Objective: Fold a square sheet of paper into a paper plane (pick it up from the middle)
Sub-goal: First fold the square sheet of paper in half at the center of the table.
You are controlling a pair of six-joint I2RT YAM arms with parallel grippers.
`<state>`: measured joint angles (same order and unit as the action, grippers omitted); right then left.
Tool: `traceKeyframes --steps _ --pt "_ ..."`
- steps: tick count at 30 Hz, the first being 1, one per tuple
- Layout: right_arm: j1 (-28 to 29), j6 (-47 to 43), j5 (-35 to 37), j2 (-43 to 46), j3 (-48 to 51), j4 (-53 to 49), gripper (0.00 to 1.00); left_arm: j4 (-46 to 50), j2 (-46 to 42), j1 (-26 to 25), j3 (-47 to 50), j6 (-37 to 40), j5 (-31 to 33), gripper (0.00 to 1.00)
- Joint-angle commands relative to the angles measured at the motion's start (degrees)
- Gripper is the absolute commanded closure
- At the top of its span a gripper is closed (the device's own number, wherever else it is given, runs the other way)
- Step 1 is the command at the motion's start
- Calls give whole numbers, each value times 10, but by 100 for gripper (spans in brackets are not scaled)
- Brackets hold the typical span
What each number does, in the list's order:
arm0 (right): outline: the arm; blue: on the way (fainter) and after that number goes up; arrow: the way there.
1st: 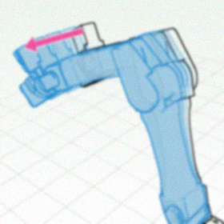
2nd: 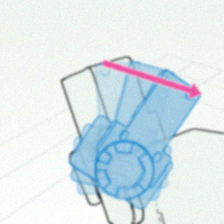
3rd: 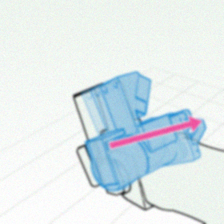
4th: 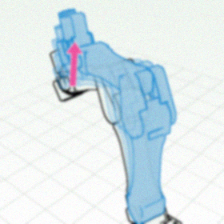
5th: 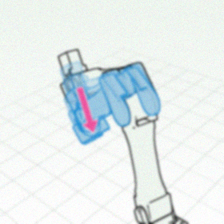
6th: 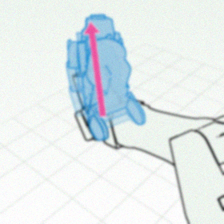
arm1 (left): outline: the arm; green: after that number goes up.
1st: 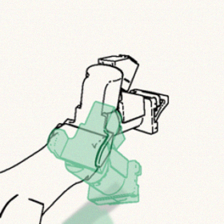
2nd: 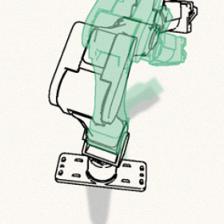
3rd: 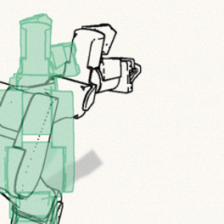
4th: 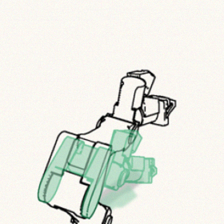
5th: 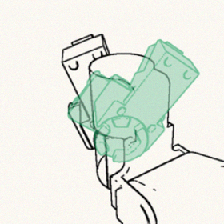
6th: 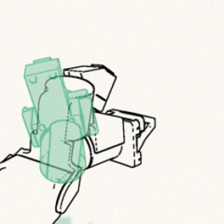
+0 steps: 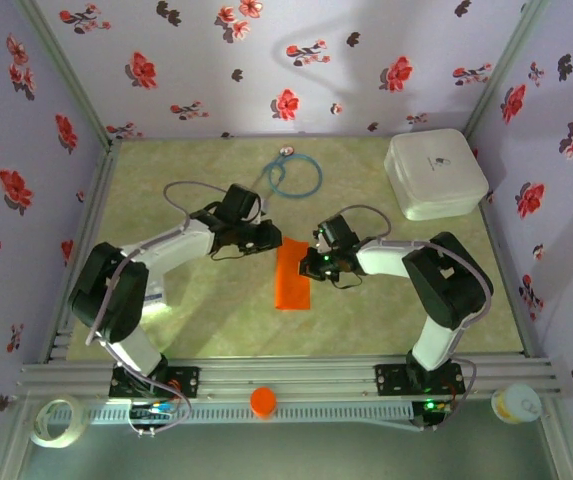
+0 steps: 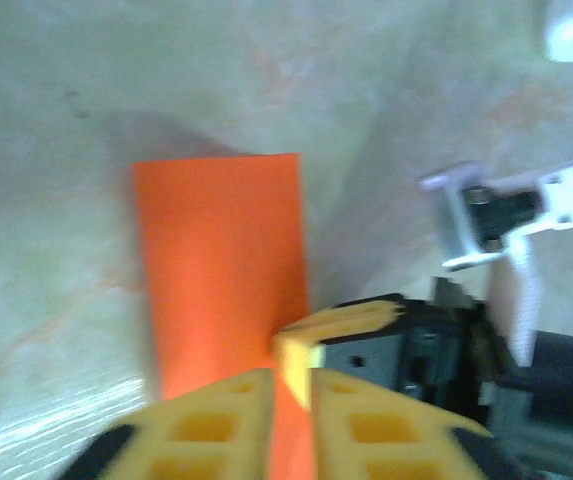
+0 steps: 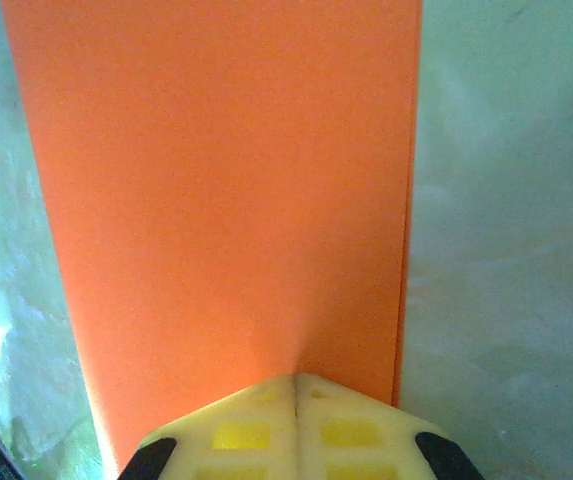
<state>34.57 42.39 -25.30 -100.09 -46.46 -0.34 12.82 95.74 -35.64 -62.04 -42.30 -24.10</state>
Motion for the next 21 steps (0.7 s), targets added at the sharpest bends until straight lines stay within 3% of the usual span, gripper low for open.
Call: traceKeyframes --steps 1,21 --pt "2 -10 50 -32 15 -65 100 -70 34 4 16 -12 -108 98" --pt "1 -4 50 -30 21 -60 100 -162 127 22 72 -36 -147 100"
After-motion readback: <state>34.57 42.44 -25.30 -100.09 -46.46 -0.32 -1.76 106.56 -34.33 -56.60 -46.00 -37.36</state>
